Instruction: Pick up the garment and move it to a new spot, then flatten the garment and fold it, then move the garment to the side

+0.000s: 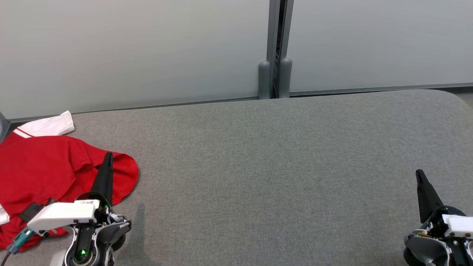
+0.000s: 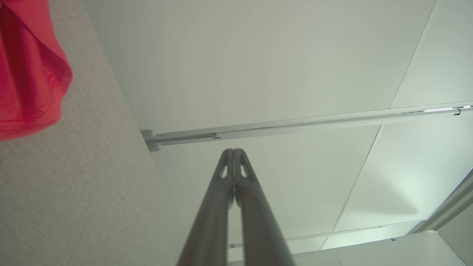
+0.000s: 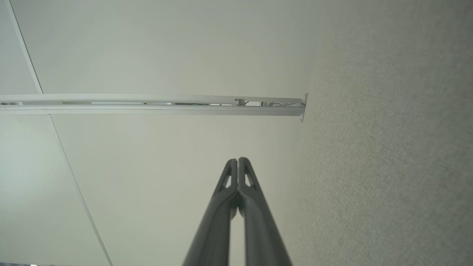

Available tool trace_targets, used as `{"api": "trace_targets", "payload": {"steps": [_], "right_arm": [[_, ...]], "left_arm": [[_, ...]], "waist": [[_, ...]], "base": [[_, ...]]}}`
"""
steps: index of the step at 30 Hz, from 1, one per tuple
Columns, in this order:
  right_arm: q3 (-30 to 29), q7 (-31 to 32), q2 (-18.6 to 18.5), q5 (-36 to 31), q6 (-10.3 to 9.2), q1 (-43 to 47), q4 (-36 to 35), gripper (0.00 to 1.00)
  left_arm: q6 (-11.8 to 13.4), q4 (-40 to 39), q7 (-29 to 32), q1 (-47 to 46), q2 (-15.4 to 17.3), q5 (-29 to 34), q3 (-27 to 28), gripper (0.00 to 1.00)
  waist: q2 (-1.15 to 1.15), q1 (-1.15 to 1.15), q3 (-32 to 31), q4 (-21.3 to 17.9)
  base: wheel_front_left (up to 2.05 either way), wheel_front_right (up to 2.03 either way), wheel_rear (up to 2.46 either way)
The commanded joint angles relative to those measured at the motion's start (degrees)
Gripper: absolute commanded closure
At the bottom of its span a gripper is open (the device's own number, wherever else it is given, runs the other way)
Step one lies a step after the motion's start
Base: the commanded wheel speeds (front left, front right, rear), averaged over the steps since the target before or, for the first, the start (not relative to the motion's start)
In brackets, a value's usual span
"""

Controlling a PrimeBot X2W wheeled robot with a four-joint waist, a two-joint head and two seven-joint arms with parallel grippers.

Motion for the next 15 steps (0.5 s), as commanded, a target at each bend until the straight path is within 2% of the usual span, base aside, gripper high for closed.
{"api": "trace_targets", "payload": {"steps": [1, 15], "right_arm": [[-0.04, 0.27, -0.55, 0.02, 0.07, -0.62, -0.19, 1.00], [-0.04, 0.28, -0.55, 0.02, 0.07, -0.62, -0.19, 1.00]], "left_arm": [[-0.22, -0.08, 0.05, -0.64, 0.16, -0.12, 0.17, 1.00], [-0.22, -0.08, 0.05, -0.64, 0.16, -0.12, 0.17, 1.00]], "waist": [[0.00, 0.00, 0.00, 0.00], [0.00, 0.00, 0.00, 0.00]], "base": [[0.00, 0.00, 0.00], [0.00, 0.00, 0.00]]}}
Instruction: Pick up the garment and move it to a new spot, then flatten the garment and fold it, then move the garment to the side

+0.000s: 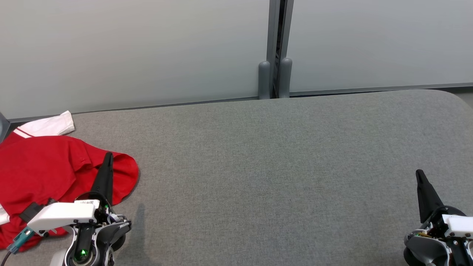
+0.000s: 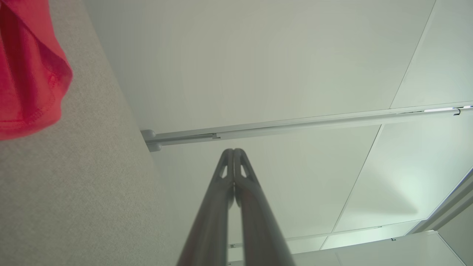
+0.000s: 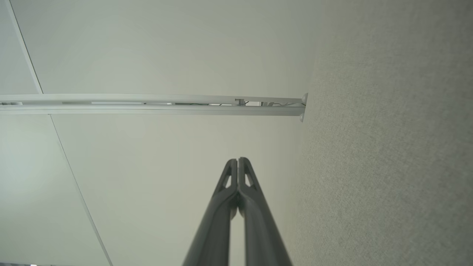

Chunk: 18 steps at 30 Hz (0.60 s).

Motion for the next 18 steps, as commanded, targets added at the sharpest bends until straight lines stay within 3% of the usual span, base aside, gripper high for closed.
{"api": "trace_targets", "payload": {"steps": [1, 17, 18], "right_arm": [[-0.04, 0.28, -0.55, 0.02, 0.07, -0.62, -0.19, 1.00], [-0.04, 0.28, -0.54, 0.01, 0.07, -0.62, -0.19, 1.00], [0.00, -0.02, 0.04, 0.00, 0.00, 0.08, 0.15, 0.00]], "left_arm": [[-0.22, -0.08, 0.05, -0.64, 0.16, -0.12, 0.17, 1.00], [-0.22, -0.08, 0.05, -0.64, 0.16, -0.12, 0.17, 1.00], [0.00, 0.14, 0.00, 0.09, -0.02, 0.00, -0.02, 0.00]], "waist": [[0.00, 0.00, 0.00, 0.00], [0.00, 0.00, 0.00, 0.00], [0.00, 0.00, 0.00, 0.00]], "base": [[0.00, 0.00, 0.00], [0.00, 0.00, 0.00], [0.00, 0.00, 0.00]]}}
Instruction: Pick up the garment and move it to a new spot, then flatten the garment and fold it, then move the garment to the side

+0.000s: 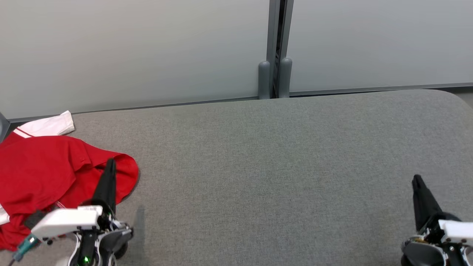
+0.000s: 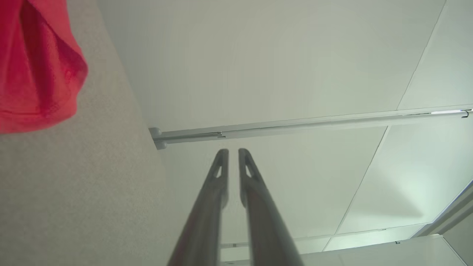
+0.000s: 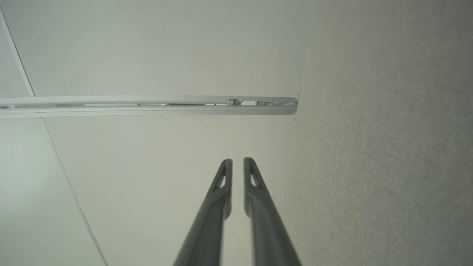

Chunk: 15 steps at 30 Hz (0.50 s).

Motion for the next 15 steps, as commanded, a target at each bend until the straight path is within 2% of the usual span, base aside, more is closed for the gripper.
{"api": "trace_targets", "payload": {"steps": [1, 4, 15], "right_arm": [[0.03, 0.00, 0.14, 0.00, -0.04, 0.23, 0.24, 0.00], [0.12, -0.02, 0.92, 0.00, -0.08, 1.78, 1.88, 0.00], [3.95, -3.03, 0.64, -0.29, -0.05, 1.56, 1.28, 0.00]], "left_arm": [[0.01, 0.26, -0.01, 0.27, -0.08, 0.00, -0.03, 0.00], [0.07, 1.89, -0.02, 2.50, -0.59, 0.00, -0.15, 0.00], [0.05, -0.01, -3.71, 4.36, -0.43, 1.31, -1.44, 0.00]], "waist": [[0.00, 0.00, 0.00, 0.00], [0.00, 0.00, 0.00, 0.00], [0.00, 0.00, -0.17, -0.06]], "base": [[0.00, 0.00, 0.00], [0.00, 0.00, 0.00], [0.00, 0.00, 0.00]]}}
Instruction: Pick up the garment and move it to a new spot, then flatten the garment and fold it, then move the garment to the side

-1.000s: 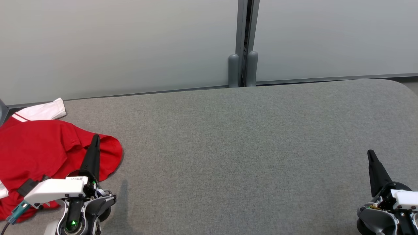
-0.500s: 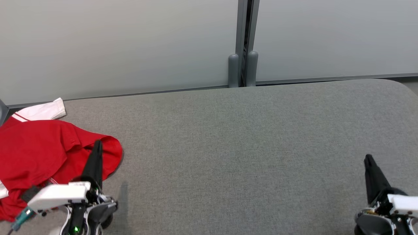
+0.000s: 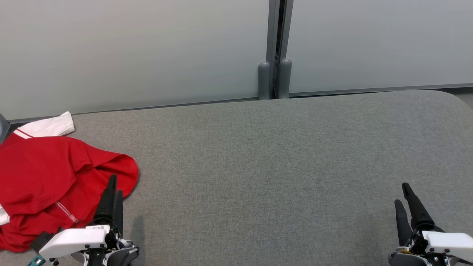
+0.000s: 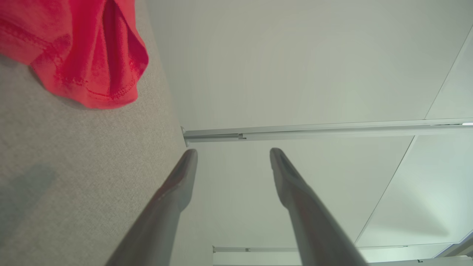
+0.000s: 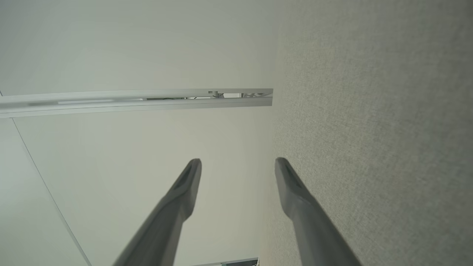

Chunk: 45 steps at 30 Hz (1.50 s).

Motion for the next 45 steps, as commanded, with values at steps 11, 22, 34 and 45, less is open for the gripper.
{"api": "trace_targets", "payload": {"steps": [11, 22, 34, 45], "right_arm": [[3.05, -3.27, -0.91, -4.27, 0.20, -1.94, -0.30, 0.00], [3.65, -5.57, -0.98, -13.86, 0.23, -2.61, 0.54, 0.00], [5.34, -7.61, -1.11, -27.10, 0.25, -3.57, 2.95, 0.00], [6.61, -8.22, -1.26, -41.18, 0.28, -4.17, 4.26, 0.00]], "left_arm": [[0.46, -2.20, -3.30, 0.35, 0.74, 5.40, 0.15, 0.00], [2.93, -3.58, -5.93, 1.44, 0.84, 14.39, -1.83, 0.00], [6.07, -3.58, -8.28, 2.97, 0.98, 29.74, -3.61, 0.00], [8.28, -3.47, -10.40, 4.21, 1.93, 43.16, -5.83, 0.00]], "waist": [[0.00, 0.00, -0.11, 0.03], [0.00, 0.00, -0.03, -0.08], [0.00, 0.00, -0.19, -0.29], [0.00, 0.00, -0.44, -0.18]], "base": [[0.00, 0.00, 0.00], [0.00, 0.00, 0.00], [0.00, 0.00, 0.00], [0.00, 0.00, 0.00]]}}
